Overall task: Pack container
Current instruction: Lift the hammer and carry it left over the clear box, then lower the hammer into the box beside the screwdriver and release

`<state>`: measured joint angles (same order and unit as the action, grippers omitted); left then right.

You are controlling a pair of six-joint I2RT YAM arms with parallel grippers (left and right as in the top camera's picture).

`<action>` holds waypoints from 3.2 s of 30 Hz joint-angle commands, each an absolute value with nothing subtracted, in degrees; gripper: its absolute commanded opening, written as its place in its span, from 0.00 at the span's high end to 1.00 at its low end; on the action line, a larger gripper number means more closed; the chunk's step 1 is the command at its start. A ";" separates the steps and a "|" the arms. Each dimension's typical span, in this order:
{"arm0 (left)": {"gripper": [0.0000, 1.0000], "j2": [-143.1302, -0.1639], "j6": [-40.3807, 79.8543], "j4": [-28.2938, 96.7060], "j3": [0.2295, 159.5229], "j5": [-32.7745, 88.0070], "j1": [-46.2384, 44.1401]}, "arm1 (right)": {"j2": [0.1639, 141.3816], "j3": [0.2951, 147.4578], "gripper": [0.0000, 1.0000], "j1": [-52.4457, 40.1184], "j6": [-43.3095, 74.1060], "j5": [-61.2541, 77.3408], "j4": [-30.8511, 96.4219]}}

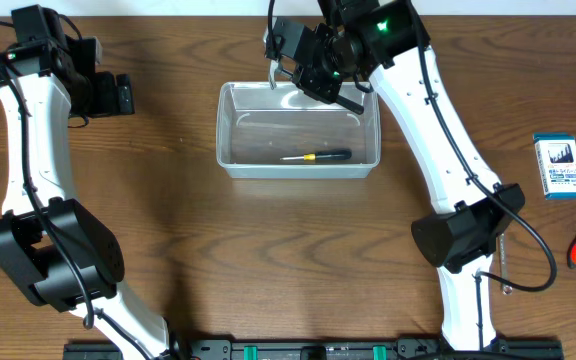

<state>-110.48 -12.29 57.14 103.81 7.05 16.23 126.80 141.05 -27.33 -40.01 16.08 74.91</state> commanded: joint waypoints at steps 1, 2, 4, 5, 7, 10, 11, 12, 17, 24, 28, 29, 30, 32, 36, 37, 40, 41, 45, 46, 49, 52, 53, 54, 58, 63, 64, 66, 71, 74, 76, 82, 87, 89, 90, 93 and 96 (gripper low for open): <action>0.02 -110.89 -12.84 57.32 103.37 6.37 16.36 | 126.69 137.84 0.99 -27.51 -40.36 17.50 73.56; 0.02 -110.89 -12.84 57.32 103.39 6.37 16.36 | 126.69 136.86 0.99 -27.51 -40.34 17.50 72.99; 0.02 -110.89 -12.84 57.32 103.37 6.37 16.36 | 126.69 135.17 0.99 -27.53 -40.34 17.91 71.96; 0.02 -110.89 -12.84 57.32 103.37 6.37 16.36 | 126.69 134.10 0.99 -27.53 -40.32 18.31 71.13; 0.02 -110.89 -12.84 57.32 103.37 6.37 16.36 | 126.69 132.38 0.99 -27.53 -39.83 18.52 69.56; 0.02 -110.89 -12.84 57.32 103.37 6.37 16.36 | 126.69 130.17 0.99 -27.51 -39.24 18.48 67.59; 0.02 -110.89 -12.84 57.32 103.37 6.37 16.36 | 126.69 129.49 0.99 -27.51 -38.94 18.59 67.00; 0.02 -110.89 -12.84 57.32 103.37 6.37 16.36 | 126.69 129.01 0.99 -27.51 -38.63 18.72 66.61; 0.02 -110.89 -12.84 57.32 103.37 6.37 16.36 | 126.69 125.64 0.99 -27.57 -38.41 19.84 64.95; 0.02 -110.89 -12.84 57.32 103.37 6.37 16.36 | 126.69 121.21 0.99 -27.57 -38.37 19.81 64.86; 0.02 -110.89 -12.84 57.32 103.37 6.37 16.36 | 126.69 120.18 0.99 -27.57 -38.37 19.79 64.45; 0.02 -110.89 -12.84 57.34 103.37 6.37 16.36 | 126.69 120.18 0.99 -27.57 -38.37 19.81 64.40; 0.02 -110.89 -12.84 57.32 103.37 6.37 16.36 | 126.72 120.09 0.99 -27.57 -38.35 19.81 64.23; 0.02 -110.89 -12.84 57.32 103.37 6.37 16.36 | 126.72 119.96 0.99 -27.57 -38.35 19.81 63.96; 0.02 -110.89 -12.84 57.32 103.37 6.37 16.36 | 126.76 119.42 0.99 -27.57 -38.17 20.18 63.79; 0.02 -110.89 -12.84 57.32 103.37 6.37 16.36 | 126.78 119.22 0.99 -27.57 -38.15 20.21 63.81; 0.02 -110.89 -12.84 57.32 103.39 6.37 16.36 | 127.00 118.26 0.99 -27.57 -38.17 20.18 63.57; 0.02 -110.89 -12.84 57.32 103.37 6.37 16.36 | 127.24 118.26 0.99 -27.57 -38.17 20.18 63.59; 0.02 -110.89 -12.84 57.32 103.37 6.37 16.36 | 128.27 118.26 0.99 -27.57 -38.15 20.18 63.33; 0.02 -110.89 -12.84 57.32 103.37 6.37 16.36 | 128.44 118.26 0.99 -27.57 -38.15 20.18 63.26; 0.02 -110.89 -12.84 57.32 103.37 6.37 16.36 | 129.49 118.26 0.99 -27.57 -37.01 20.18 62.78; 0.02 -110.89 -12.84 57.32 103.37 6.37 16.36 | 130.98 118.26 0.99 -27.57 -36.69 20.18 62.74; 0.02 -110.89 -12.84 57.32 103.37 6.37 16.36 | 131.37 118.26 0.99 -27.57 -36.67 20.18 62.76; 0.02 -110.89 -12.84 57.32 103.39 6.37 16.36 | 131.79 118.26 0.99 -27.57 -36.34 20.16 62.74; 0.02 -110.89 -12.84 57.32 103.37 6.37 16.36 | 132.77 118.26 0.99 -27.57 -35.94 20.16 62.72; 0.02 -110.89 -12.84 57.32 103.37 6.37 16.36 | 132.88 118.26 0.99 -27.57 -35.83 20.16 62.67; 0.02 -110.89 -12.84 57.32 103.37 6.37 16.36 | 132.88 118.26 0.99 -27.57 -35.83 20.16 62.67; 0.02 -110.89 -12.84 57.32 103.37 6.37 16.36 | 132.88 118.26 0.99 -27.57 -35.81 20.16 62.70; 0.02 -110.89 -12.84 57.32 103.37 6.37 16.36 | 132.97 118.26 0.99 -27.57 -35.81 20.16 62.70; 0.02 -110.89 -12.84 57.32 103.37 6.37 16.36 | 133.43 118.26 0.99 -27.51 -35.81 20.16 62.61; 0.02 -110.89 -12.84 57.32 103.37 6.37 16.36 | 134.02 118.26 0.99 -27.44 -35.77 20.16 62.61; 0.02 -110.89 -12.84 57.32 103.37 6.37 16.36 | 134.61 118.26 0.99 -27.40 -35.38 20.14 62.52; 0.02 -110.89 -12.84 57.32 103.37 6.37 16.36 | 134.61 118.26 0.97 -27.40 -35.33 20.14 62.50; 0.02 -110.89 -12.84 57.32 103.37 6.37 16.36 | 134.61 118.26 0.96 -27.40 -35.18 20.14 62.48; 0.02 -110.89 -12.84 57.32 103.37 6.37 16.36 | 134.61 118.26 0.95 -27.40 -35.16 20.12 62.48; 0.02 -110.89 -12.84 57.32 103.37 6.37 16.36 | 134.61 118.26 0.91 -27.40 -35.16 20.12 62.48; 0.02 -110.89 -12.84 57.32 103.39 6.37 16.36 | 134.61 118.26 0.90 -27.40 -34.30 19.88 62.22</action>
<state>-110.48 -12.29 57.17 103.81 7.05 16.23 134.21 118.10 -27.33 -35.88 18.65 62.67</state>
